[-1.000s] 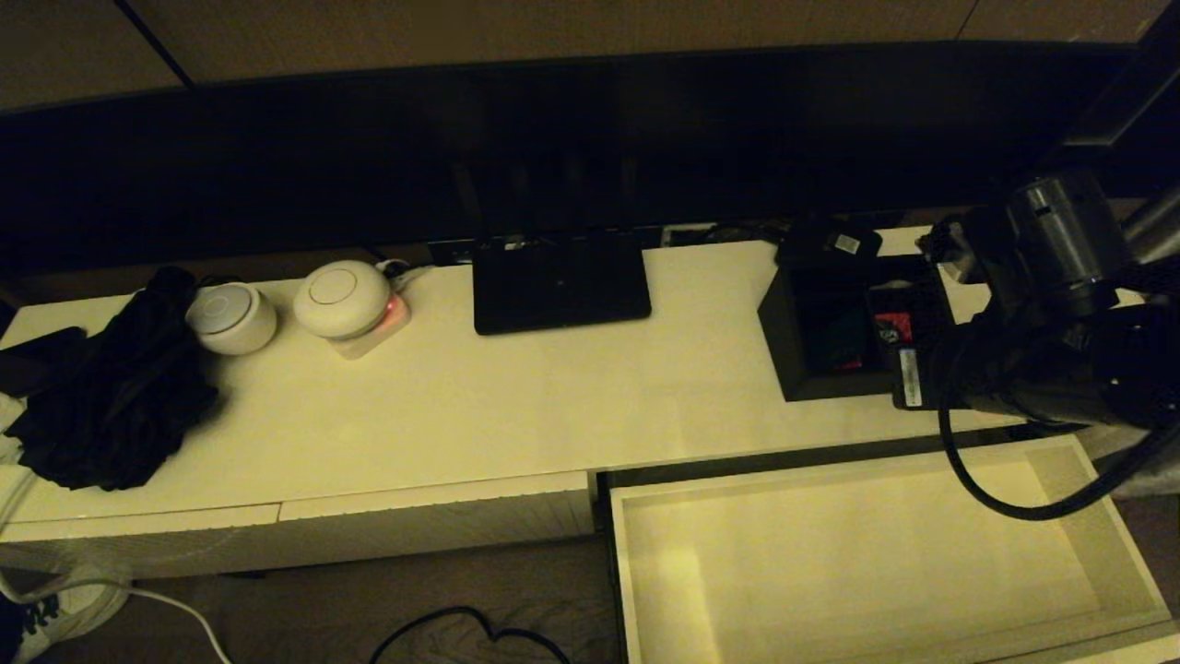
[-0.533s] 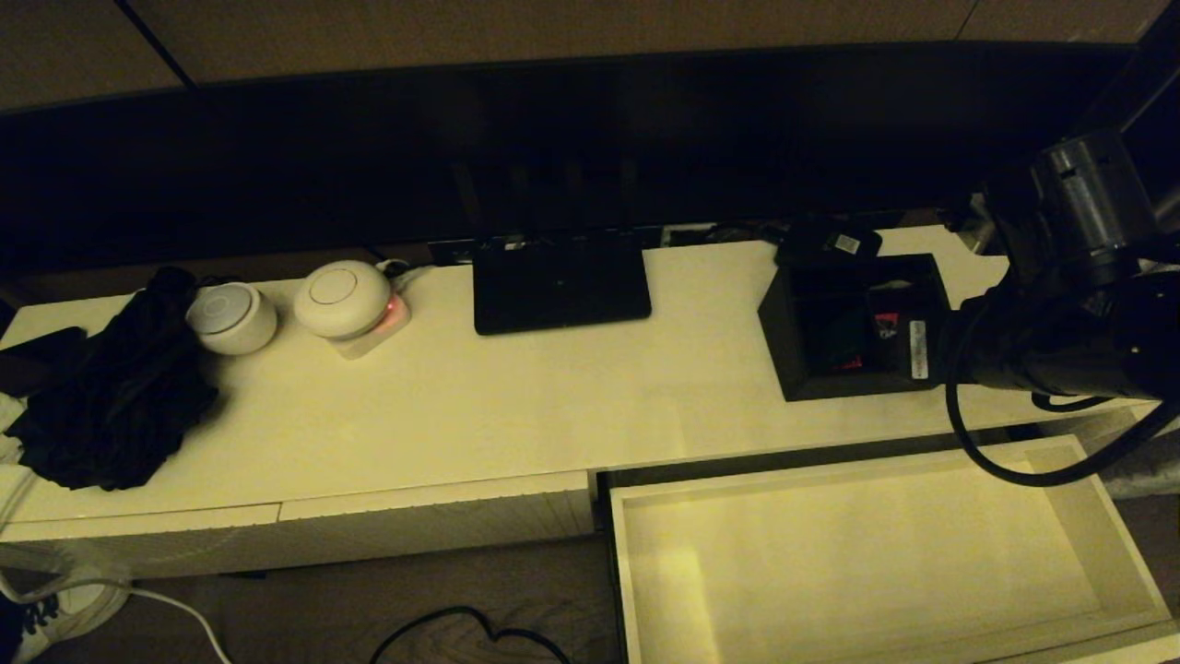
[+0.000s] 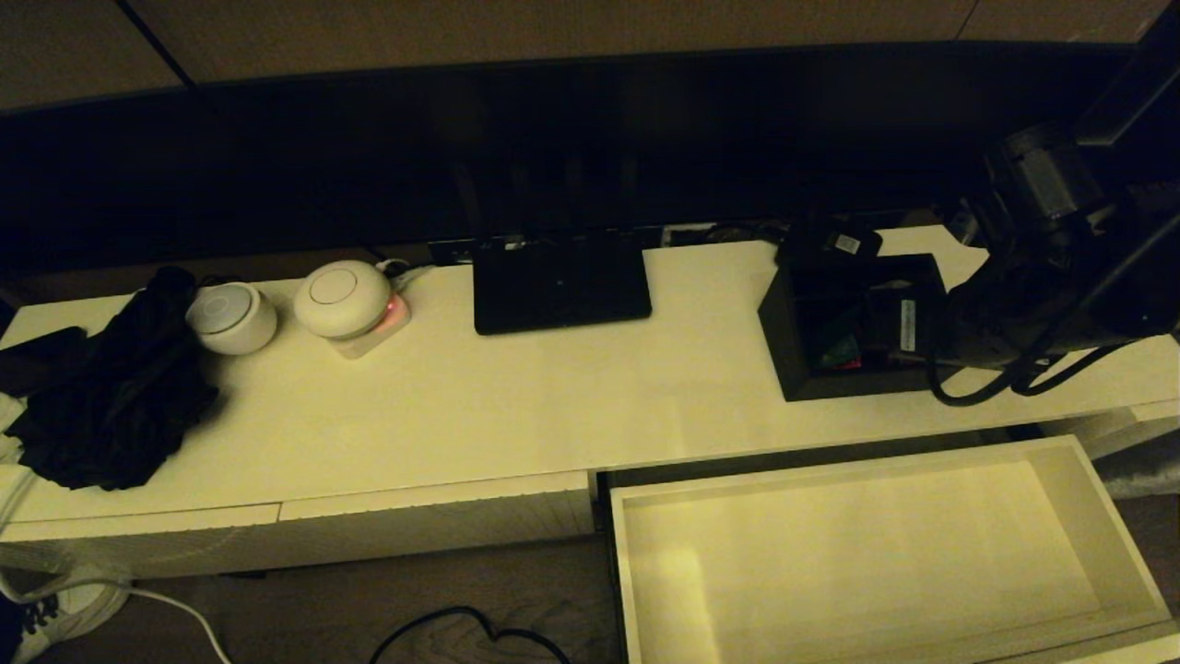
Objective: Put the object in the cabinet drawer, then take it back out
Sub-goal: Put the storage box in the drawer
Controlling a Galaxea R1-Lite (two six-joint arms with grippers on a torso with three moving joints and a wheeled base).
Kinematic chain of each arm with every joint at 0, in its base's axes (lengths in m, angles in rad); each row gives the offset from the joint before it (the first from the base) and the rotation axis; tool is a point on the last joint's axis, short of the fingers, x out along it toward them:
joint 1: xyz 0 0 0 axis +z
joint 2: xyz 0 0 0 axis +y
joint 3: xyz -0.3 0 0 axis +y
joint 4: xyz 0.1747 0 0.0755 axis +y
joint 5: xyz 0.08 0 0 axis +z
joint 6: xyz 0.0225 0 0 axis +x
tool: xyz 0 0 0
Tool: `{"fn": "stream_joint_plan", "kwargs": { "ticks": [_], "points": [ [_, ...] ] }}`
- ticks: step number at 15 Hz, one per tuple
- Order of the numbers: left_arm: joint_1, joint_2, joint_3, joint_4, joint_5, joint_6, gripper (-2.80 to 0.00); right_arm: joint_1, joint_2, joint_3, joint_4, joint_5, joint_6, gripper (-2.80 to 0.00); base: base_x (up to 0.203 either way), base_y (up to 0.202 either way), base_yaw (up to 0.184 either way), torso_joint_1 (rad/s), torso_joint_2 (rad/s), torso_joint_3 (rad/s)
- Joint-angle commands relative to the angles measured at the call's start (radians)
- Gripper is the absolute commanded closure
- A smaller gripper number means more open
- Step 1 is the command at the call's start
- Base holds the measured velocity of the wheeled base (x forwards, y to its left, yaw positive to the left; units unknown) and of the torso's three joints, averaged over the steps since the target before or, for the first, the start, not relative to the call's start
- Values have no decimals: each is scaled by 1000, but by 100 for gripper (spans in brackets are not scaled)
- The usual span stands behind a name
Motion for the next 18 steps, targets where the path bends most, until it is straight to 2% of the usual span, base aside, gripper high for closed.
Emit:
{"fn": "stream_joint_plan", "kwargs": {
  "ticks": [1, 6, 13, 18],
  "points": [
    [0, 0, 3, 0, 0, 0, 0, -29, 55, -84, 65, 49, 10, -280, 0, 0, 0, 0, 0, 0],
    [0, 0, 3, 0, 0, 0, 0, -30, 49, -131, 98, 98, -10, -280, 0, 0, 0, 0, 0, 0],
    [0, 0, 3, 0, 1, 0, 0, -31, 86, -132, 90, 132, -193, -280, 0, 0, 0, 0, 0, 0],
    [0, 0, 3, 0, 1, 0, 0, -44, 103, -140, 82, 133, -244, -280, 0, 0, 0, 0, 0, 0]
  ]
}}
